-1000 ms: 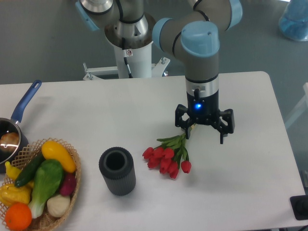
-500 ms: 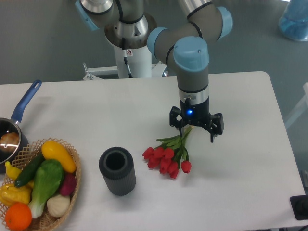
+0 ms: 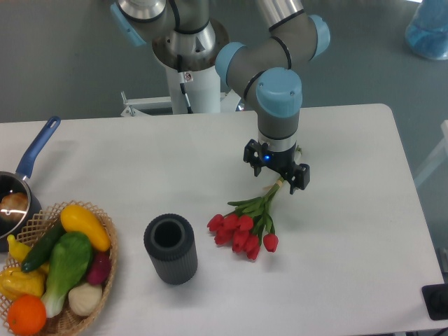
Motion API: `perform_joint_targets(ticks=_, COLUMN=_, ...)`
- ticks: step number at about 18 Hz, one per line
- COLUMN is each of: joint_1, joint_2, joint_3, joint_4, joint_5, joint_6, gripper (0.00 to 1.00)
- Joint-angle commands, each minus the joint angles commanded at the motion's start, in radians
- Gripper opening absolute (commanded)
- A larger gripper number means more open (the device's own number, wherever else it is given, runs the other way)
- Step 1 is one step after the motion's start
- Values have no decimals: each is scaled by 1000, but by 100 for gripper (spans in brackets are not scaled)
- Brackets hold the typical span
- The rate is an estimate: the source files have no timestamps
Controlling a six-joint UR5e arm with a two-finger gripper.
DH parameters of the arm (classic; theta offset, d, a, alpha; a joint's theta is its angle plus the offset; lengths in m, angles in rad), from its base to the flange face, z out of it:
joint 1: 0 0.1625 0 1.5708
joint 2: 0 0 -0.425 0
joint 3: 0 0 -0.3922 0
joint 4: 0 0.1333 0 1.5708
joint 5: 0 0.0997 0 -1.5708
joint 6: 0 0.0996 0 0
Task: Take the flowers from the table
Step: 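Lower the gripper onto the tulip stems and close it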
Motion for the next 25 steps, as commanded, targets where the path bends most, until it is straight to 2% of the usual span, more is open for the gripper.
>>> perform_joint_targets(ticks=4, joint_1=29, joint_2=-9, joint_3=-8, joint_4=-2, joint_5=-81, joint_6=40, gripper=100)
perform_joint_targets(ticks=6, joint_1=22, joint_2=-43, joint_3=-15, joint_4=5, joint_5=-100, joint_6=45, gripper=100)
perform_joint_targets(ticks=8, joint_1=22, joint_2=-66, joint_3=8, joint_4=6, joint_5=-113, joint_6=52, gripper=100)
perform_joint_targets(ticks=25, joint_1=23, joint_2=-92, joint_3=15, joint_4=11, joint_5=-117, joint_6=84, gripper=100)
